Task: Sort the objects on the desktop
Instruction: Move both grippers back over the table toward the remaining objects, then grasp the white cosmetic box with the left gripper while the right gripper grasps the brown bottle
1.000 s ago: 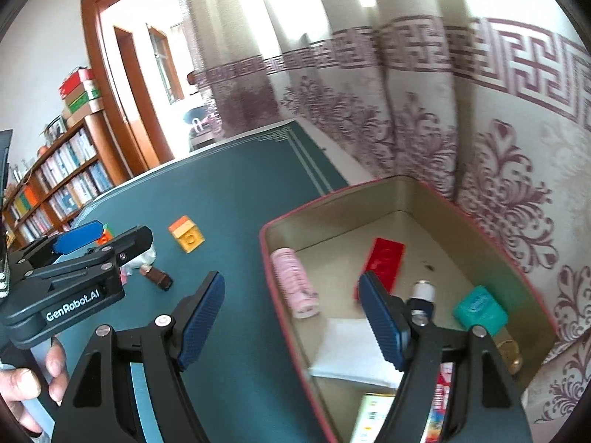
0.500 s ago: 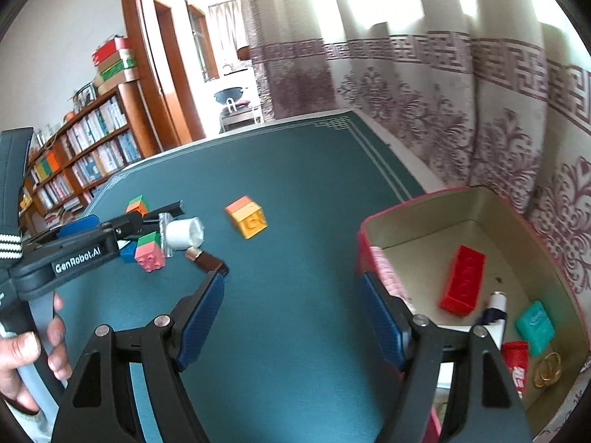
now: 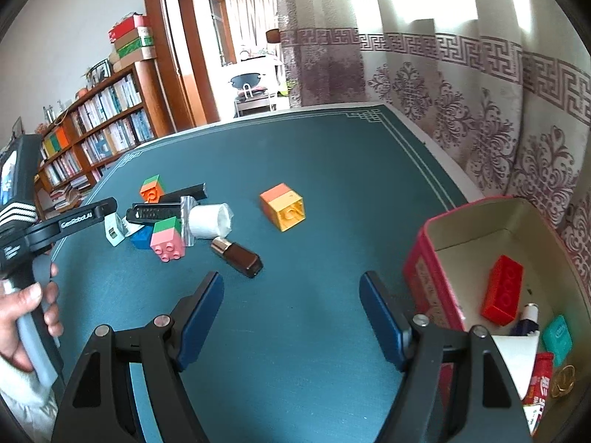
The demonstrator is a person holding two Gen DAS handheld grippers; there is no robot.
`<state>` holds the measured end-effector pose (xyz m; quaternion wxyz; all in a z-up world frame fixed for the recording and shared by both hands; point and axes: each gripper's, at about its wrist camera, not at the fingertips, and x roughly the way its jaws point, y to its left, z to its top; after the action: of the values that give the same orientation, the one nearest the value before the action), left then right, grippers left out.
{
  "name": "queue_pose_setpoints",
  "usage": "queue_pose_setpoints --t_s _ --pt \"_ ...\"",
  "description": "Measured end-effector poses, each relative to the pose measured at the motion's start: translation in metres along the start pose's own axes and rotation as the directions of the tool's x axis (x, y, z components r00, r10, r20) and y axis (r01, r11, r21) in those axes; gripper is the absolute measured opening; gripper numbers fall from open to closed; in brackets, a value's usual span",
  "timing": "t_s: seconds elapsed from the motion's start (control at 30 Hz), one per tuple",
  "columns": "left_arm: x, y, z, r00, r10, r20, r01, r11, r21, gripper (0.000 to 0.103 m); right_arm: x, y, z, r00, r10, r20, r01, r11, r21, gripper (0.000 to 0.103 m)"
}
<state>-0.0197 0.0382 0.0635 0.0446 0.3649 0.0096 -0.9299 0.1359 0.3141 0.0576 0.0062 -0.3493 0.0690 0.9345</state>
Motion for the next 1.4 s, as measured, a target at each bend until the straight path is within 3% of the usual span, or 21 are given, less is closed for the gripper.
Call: queue_pose_setpoints --t_s 0.53,0.73,0.93,1.17,1.23,1.3,1.4 --pt "0.055 0.035 -0.008 0.995 0.028 -0.096 -0.041 0.990 -0.138 0.079 0.023 0.013 0.001 0.999 0.013 -0.035 -0.014 1.000 -0.028 0.079" --pt "0.059 0.040 -0.011 0.997 0.006 -0.081 -0.018 0.988 -0.154 0.079 0.033 0.019 0.003 0.999 0.020 -0.050 -0.021 0.999 -0.038 0.079" --pt "0.065 0.050 -0.018 0.993 0.056 -0.100 -0.072 0.984 -0.166 0.078 0.043 0.027 0.005 0.998 0.026 -0.061 -0.030 0.998 -0.060 0.079" --pt "0.064 0.051 -0.017 0.996 0.031 -0.086 -0.045 0.985 -0.167 0.078 0.053 0.037 0.007 0.997 0.043 -0.065 -0.049 0.995 -0.087 0.079" --pt "0.061 0.050 -0.017 0.998 0.000 -0.069 -0.012 0.987 -0.163 0.054 0.058 0.039 0.008 0.997 0.045 -0.061 -0.051 0.994 -0.100 0.079" --pt "0.060 0.049 -0.017 0.997 -0.032 -0.064 0.022 0.988 -0.155 0.037 0.066 0.041 0.011 0.997 0.046 -0.064 -0.053 0.992 -0.110 0.079" --pt "0.060 0.049 -0.017 0.997 -0.043 -0.065 0.033 0.990 -0.140 0.027 0.078 0.045 0.015 0.996 0.051 -0.077 -0.060 0.991 -0.121 0.079"
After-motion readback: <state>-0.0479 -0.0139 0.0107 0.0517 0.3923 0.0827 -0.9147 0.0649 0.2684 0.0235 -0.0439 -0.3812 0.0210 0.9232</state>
